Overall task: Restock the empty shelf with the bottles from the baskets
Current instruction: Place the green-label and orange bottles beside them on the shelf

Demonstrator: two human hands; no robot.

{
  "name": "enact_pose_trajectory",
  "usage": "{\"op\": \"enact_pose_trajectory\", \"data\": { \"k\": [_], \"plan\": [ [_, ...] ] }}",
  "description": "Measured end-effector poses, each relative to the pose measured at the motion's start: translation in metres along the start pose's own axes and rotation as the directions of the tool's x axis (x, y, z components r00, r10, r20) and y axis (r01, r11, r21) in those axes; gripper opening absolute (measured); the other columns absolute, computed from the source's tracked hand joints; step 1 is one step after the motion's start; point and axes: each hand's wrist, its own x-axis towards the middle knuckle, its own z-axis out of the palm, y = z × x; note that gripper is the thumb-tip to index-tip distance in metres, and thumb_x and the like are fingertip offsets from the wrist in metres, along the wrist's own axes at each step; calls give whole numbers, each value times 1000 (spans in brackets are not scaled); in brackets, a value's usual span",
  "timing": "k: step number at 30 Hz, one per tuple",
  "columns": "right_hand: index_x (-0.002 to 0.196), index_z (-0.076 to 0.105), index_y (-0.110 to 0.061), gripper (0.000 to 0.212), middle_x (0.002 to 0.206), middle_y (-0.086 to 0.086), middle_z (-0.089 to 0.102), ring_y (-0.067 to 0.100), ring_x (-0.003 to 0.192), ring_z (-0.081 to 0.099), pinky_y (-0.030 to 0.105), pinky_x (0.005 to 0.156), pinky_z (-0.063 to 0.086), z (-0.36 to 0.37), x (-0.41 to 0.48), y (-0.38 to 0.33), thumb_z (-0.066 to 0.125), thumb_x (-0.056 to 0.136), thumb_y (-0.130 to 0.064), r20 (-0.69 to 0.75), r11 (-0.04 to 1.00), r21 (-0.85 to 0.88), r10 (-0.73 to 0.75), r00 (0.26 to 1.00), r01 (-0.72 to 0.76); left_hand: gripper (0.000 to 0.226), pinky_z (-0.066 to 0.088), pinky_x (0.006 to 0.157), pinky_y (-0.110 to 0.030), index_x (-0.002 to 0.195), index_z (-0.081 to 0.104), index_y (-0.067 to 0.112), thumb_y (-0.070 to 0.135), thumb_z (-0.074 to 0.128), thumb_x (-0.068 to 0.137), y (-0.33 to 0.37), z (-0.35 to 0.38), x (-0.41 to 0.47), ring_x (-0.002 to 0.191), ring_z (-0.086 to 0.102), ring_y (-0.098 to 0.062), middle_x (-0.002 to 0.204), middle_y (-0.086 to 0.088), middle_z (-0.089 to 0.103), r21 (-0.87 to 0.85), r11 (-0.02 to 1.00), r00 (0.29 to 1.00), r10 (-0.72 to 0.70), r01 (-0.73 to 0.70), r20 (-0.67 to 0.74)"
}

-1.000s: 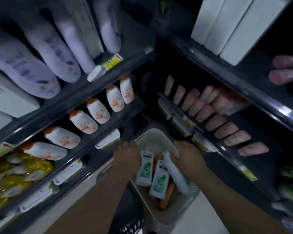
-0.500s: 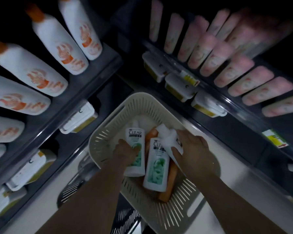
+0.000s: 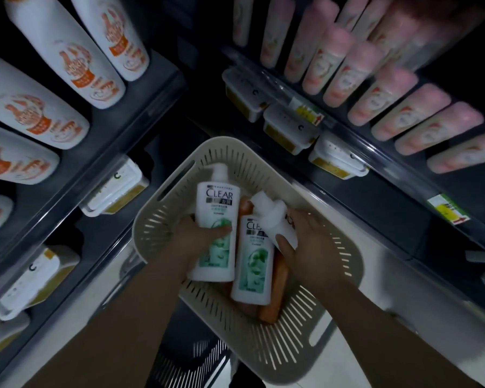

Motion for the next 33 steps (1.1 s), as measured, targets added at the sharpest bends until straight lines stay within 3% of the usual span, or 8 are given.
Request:
{"op": "enact_pose_trajectory", "data": {
  "k": [6, 11, 16, 19, 22, 26, 29, 33],
  "plan": [
    [147, 31, -10, 58, 137, 16, 45, 31, 115, 52, 42, 96, 45, 14, 13, -4, 53, 94, -17, 106, 998, 13, 63, 992, -64, 37, 56, 58, -27, 103, 65, 18, 20, 83, 71, 15, -21, -57, 78, 73, -14, 93, 0, 75, -2, 987, 987, 158, -158, 42],
    [143, 39, -10, 68, 136, 15, 43, 32, 123, 43, 37, 103, 36, 16, 27, 4, 70, 85, -25, 163, 998, 7, 63, 985, -65, 58, 57, 81, -46, 113, 62, 17, 24, 84, 60, 19, -41, -74, 92, 73, -17, 103, 1, 74, -71, 948, 950, 311, -311, -11],
    [149, 32, -11, 92, 145, 14, 44, 32, 131, 41, 40, 112, 28, 36, 39, 13, 77, 74, -40, 225, 997, 0, 75, 972, -77, 58, 57, 71, -30, 108, 58, 25, 28, 81, 55, 20, -52, -74, 86, 72, -6, 98, 9, 73, -98, 917, 922, 378, -385, -86],
    [147, 30, -21, 99, 142, 6, 48, 27, 128, 47, 50, 105, 40, 48, 39, 10, 85, 65, -32, 278, 971, 164, 124, 952, -174, 52, 59, 65, -22, 105, 59, 23, 25, 80, 58, 20, -53, -72, 84, 72, -5, 94, 12, 74, -121, 904, 911, 403, -411, -80],
    [143, 34, -18, 104, 134, 9, 51, 27, 122, 50, 46, 100, 44, 54, 41, 9, 90, 56, -30, 262, 983, 86, 134, 956, -161, 53, 58, 64, -20, 107, 60, 20, 25, 80, 57, 17, -57, -70, 84, 72, -6, 94, 13, 74, -131, 898, 907, 411, -420, -88],
    [126, 47, -14, 86, 119, 9, 52, 27, 111, 52, 40, 96, 46, 55, 38, 1, 81, 56, -49, 305, 972, -236, 65, 950, 9, 61, 58, 75, -35, 113, 61, 14, 25, 81, 56, 16, -62, -71, 91, 72, -13, 101, 5, 75, -142, 899, 909, 404, -415, -98],
    [113, 54, -20, 82, 107, 1, 57, 19, 104, 56, 37, 88, 50, 46, 35, -2, 67, 45, -64, 327, 981, -188, 20, 945, 44, 62, 58, 79, -41, 113, 61, 14, 22, 80, 55, 21, -69, -79, 93, 72, -16, 102, 3, 75, -173, 893, 909, 402, -416, -111],
    [104, 61, -11, 63, 98, 1, 63, 12, 91, 58, 27, 77, 47, 9, 33, -22, 89, 51, -31, 286, 997, 69, -39, 957, 20, 70, 56, 86, -49, 119, 60, 13, 24, 82, 53, 39, -83, -101, 98, 71, -21, 108, -1, 73, -185, 877, 895, 424, -444, -136]
  ]
}}
